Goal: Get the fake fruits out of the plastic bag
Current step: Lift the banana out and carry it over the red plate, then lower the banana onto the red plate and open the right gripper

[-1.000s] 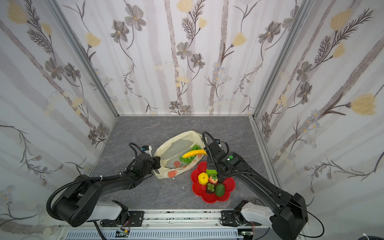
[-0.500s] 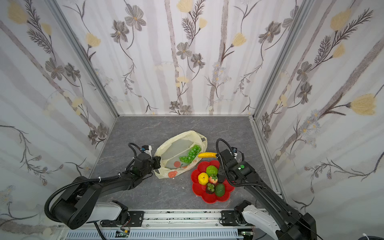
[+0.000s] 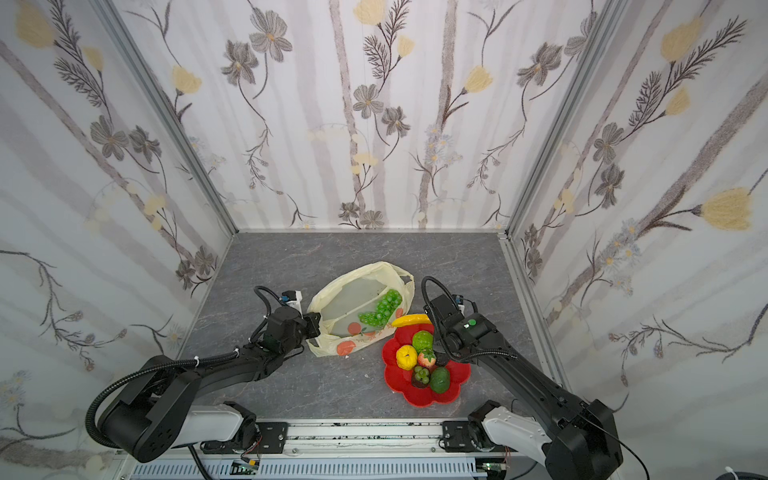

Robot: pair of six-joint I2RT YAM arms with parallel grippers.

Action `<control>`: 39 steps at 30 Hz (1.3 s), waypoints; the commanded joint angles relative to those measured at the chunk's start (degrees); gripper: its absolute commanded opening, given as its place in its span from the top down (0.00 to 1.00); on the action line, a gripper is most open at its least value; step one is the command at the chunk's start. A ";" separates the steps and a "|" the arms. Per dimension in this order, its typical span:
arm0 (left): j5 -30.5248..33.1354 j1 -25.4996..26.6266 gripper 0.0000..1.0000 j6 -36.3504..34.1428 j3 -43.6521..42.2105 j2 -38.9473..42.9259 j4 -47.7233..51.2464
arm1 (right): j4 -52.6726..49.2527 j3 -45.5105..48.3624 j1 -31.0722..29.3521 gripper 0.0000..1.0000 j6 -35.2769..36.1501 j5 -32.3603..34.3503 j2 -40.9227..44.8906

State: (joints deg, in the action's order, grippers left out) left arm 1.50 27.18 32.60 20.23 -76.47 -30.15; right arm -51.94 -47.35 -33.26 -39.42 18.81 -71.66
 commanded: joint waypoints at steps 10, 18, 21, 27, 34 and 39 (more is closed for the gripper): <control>0.61 -0.20 1.00 0.06 0.27 -0.88 -0.68 | -2.11 1.26 -1.53 0.90 -2.99 3.14 -1.07; 0.67 -0.21 1.00 -0.07 0.25 -0.72 -0.65 | -1.13 -0.22 -2.56 0.88 -3.70 5.40 -4.87; 0.61 -0.13 1.00 -0.02 0.17 -0.52 -0.70 | -0.97 -0.23 -3.16 0.88 -3.74 5.45 -6.40; 0.61 -0.28 1.00 -0.08 0.16 -0.52 -0.68 | -1.26 0.19 -4.82 0.85 -4.62 5.91 -8.57; 0.54 -0.37 1.00 -0.02 0.16 -0.52 -0.56 | -1.76 1.00 -5.33 0.82 -6.18 6.75 -8.85; 0.54 -0.37 1.00 -0.08 0.19 -0.44 -0.61 | -2.11 1.47 -5.33 0.76 -7.14 6.95 -9.24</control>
State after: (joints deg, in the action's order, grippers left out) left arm 1.50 26.89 32.56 20.25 -77.14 -30.15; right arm -54.15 -46.02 -38.57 -44.82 24.05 -80.51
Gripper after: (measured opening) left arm 0.050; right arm 0.241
